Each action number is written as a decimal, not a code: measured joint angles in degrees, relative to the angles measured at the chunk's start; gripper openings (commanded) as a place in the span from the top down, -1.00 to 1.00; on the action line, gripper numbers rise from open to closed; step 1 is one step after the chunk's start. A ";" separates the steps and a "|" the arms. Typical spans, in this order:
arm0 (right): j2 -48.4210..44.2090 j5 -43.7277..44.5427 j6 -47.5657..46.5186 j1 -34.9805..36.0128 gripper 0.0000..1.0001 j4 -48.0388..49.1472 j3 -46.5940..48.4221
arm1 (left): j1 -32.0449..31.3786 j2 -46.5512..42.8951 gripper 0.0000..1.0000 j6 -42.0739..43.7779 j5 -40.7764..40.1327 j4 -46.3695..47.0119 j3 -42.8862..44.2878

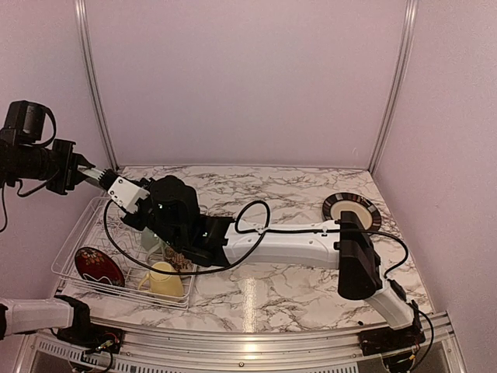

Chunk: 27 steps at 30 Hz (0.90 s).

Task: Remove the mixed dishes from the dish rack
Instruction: Pass from the left arm to the right, then place the plate with another plate.

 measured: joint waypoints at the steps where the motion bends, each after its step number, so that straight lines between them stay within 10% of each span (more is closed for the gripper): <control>1: 0.11 0.24 -0.26 -0.07 1.00 -0.26 0.48 | 0.00 -0.22 1.00 -0.09 -0.09 0.00 -0.11; 7: 2.12 2.10 -1.66 -0.04 1.00 -1.29 3.26 | 0.35 -0.24 0.94 0.15 -0.74 0.24 -0.63; 19: 0.81 7.28 0.26 -0.28 1.00 -1.38 -1.88 | 0.24 -4.07 -0.94 -0.17 1.36 9.53 -6.95; 27: -6.99 5.86 9.90 -3.56 1.00 -3.39 -9.68 | 0.24 -3.74 -0.98 6.58 -5.35 10.16 -2.27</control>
